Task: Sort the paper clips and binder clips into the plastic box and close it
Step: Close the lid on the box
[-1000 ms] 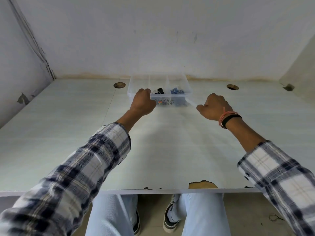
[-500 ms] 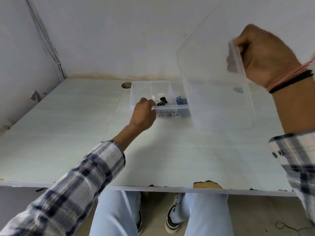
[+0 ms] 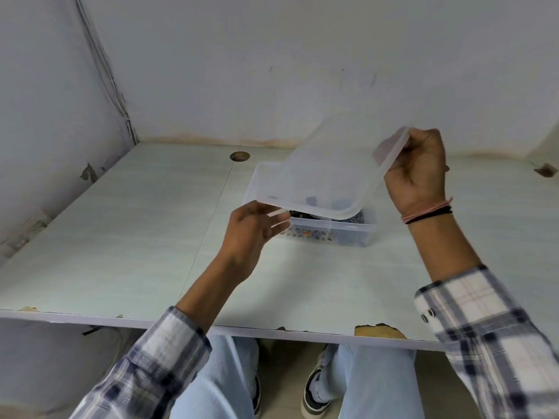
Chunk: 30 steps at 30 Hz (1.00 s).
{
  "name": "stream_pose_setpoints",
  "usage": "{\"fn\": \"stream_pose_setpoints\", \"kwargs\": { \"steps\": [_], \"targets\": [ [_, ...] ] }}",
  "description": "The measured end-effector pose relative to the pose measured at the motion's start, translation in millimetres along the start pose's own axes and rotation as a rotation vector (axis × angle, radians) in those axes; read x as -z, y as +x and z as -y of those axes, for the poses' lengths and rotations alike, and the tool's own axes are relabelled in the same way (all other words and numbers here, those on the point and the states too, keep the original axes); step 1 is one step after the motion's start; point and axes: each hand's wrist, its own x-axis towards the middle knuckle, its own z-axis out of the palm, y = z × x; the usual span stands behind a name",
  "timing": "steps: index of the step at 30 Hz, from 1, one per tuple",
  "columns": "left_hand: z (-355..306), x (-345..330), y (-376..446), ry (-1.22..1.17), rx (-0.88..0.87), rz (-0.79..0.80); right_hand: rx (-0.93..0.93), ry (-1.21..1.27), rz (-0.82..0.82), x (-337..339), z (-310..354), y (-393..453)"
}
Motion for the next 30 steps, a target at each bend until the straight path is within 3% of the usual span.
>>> {"fn": "stream_pose_setpoints", "kwargs": {
  "steps": [3,5,9,12,17,23,30],
  "targets": [
    [-16,-1,-4,-0.519,0.141,0.131,0.012,0.018,0.016,9,-13,-10],
    [-22,-2,5,-0.549,0.160,0.102,-0.006,-0.031,0.050,15,-21,-16],
    [-34,3,40,-0.395,0.126,-0.083,-0.070,-0.258,0.006,26,-23,-25],
    [-49,15,65,-0.061,0.043,-0.123,-0.065,-0.282,-0.108,32,-5,-24],
    [-55,24,106,0.271,-0.023,-0.197,-0.109,-1.072,-0.205,49,2,-15],
    [-34,32,143,0.569,-0.015,-0.307,0.120,-1.817,-0.306,68,-22,-4],
    [-32,25,167,0.677,0.001,-0.409,0.073,-1.919,-0.379,81,-28,9]
  ]
}}
